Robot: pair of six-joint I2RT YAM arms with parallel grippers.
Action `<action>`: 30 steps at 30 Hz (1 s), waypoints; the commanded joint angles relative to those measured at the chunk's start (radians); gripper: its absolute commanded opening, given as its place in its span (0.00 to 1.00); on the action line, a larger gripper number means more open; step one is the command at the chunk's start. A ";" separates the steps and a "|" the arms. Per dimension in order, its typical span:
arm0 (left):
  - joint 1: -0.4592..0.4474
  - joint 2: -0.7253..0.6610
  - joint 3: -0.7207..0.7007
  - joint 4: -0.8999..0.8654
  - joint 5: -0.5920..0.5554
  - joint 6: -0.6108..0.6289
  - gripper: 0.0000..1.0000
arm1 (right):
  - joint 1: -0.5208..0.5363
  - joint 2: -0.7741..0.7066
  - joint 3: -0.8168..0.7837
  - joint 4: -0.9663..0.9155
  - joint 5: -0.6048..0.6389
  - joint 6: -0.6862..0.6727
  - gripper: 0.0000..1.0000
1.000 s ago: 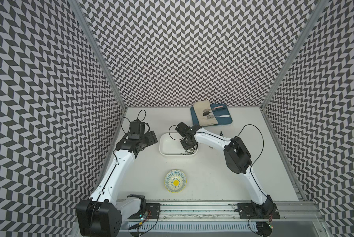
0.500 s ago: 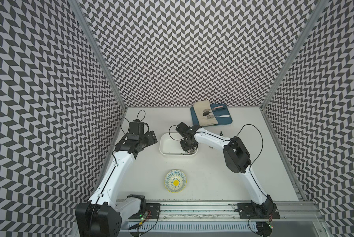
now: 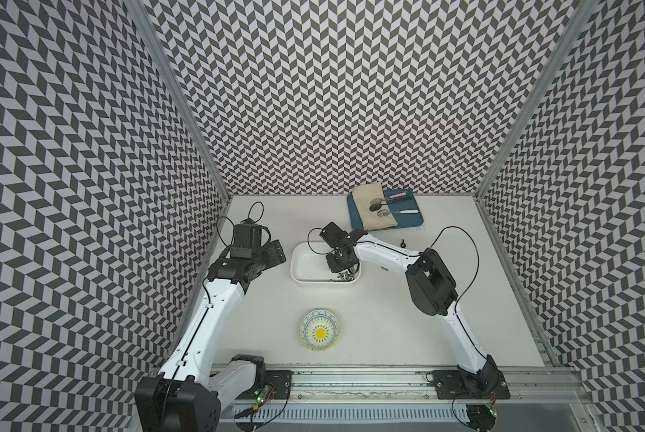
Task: Take out the wing nut from the storage box
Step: Pick up the wing nut from the storage box.
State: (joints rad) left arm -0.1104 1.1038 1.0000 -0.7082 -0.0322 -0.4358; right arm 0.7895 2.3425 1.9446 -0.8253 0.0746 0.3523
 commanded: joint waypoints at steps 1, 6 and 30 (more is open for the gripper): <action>0.009 -0.025 -0.006 -0.010 -0.002 0.006 0.79 | -0.024 -0.031 -0.006 0.042 0.006 0.025 0.13; 0.008 -0.026 -0.009 -0.010 0.000 0.002 0.79 | -0.050 -0.046 -0.004 0.064 -0.007 0.028 0.09; 0.008 -0.010 -0.010 0.002 0.000 0.002 0.79 | -0.082 -0.041 -0.032 0.152 -0.142 0.056 0.24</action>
State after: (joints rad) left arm -0.1085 1.0950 0.9958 -0.7124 -0.0322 -0.4389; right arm 0.7105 2.3161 1.9114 -0.7094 -0.0566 0.3977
